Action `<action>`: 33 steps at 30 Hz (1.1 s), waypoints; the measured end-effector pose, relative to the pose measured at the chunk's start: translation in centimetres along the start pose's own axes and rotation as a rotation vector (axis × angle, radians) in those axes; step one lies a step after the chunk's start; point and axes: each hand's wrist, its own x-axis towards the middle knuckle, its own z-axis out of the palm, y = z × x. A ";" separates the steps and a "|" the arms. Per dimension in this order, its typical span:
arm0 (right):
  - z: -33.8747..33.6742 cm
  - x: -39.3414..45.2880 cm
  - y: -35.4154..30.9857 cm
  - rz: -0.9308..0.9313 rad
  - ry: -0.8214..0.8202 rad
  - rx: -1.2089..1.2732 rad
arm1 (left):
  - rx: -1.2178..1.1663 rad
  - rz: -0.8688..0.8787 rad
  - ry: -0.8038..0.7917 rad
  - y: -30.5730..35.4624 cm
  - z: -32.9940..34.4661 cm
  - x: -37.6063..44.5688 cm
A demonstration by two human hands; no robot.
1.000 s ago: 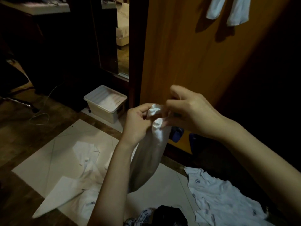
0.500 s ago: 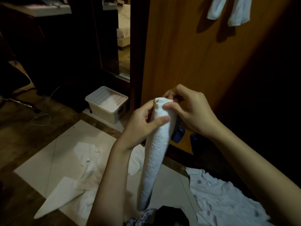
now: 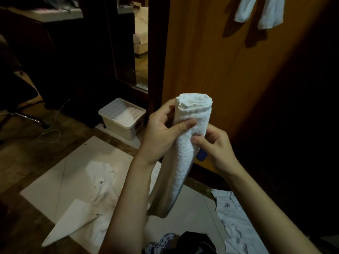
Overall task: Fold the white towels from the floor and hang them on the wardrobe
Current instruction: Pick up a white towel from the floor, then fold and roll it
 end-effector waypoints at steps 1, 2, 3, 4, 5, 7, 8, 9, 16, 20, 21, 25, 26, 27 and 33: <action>0.0 0.2 -0.2 -0.015 0.004 0.010 | -0.013 -0.012 -0.012 -0.1 0.0 0.1; -0.1 0.4 -0.4 -0.027 0.010 0.028 | -0.016 -0.031 -0.036 -0.3 -0.1 0.1; -0.1 0.7 -0.6 -0.039 0.020 0.050 | -0.009 -0.064 -0.065 -0.7 -0.3 0.0; -0.2 1.0 -0.9 -0.044 0.033 0.078 | 0.003 -0.112 -0.092 -1.3 -0.5 0.0; -0.4 1.3 -1.2 -0.037 0.041 0.124 | 0.021 -0.168 -0.113 -1.8 -0.8 -0.2; -0.9 2.2 -2.1 -0.010 0.036 0.222 | 0.057 -0.253 -0.162 -2.6 -1.4 -0.5; -1.2 2.7 -2.5 0.006 0.019 0.257 | 0.060 -0.287 -0.188 -2.8 -1.6 -0.7; -1.5 3.2 -3.0 0.016 0.005 0.282 | 0.055 -0.320 -0.207 -3.0 -1.7 -0.8; -2.0 5.4 -4.4 0.025 0.019 0.419 | 0.117 -0.364 -0.116 -4.0 -0.4 -0.7; -1.5 5.8 -4.1 0.021 0.144 0.351 | 0.219 -0.343 0.035 -5.2 0.8 -0.5; -1.3 5.9 -4.1 0.009 0.178 0.324 | 0.261 -0.341 0.074 -5.8 1.1 -0.5; -0.9 6.5 -3.8 -0.026 0.306 0.234 | 0.400 -0.348 0.009 -7.0 1.5 -0.3; -0.9 6.6 -3.7 -0.035 0.331 0.224 | 0.387 -0.350 -0.056 -7.2 1.4 -0.4; -0.8 6.8 -3.7 -0.045 0.361 0.213 | 0.392 -0.357 -0.119 -7.4 1.2 -0.6; -0.4 7.6 -3.4 -0.107 0.546 0.167 | 0.426 -0.478 -0.104 -8.2 1.9 -1.2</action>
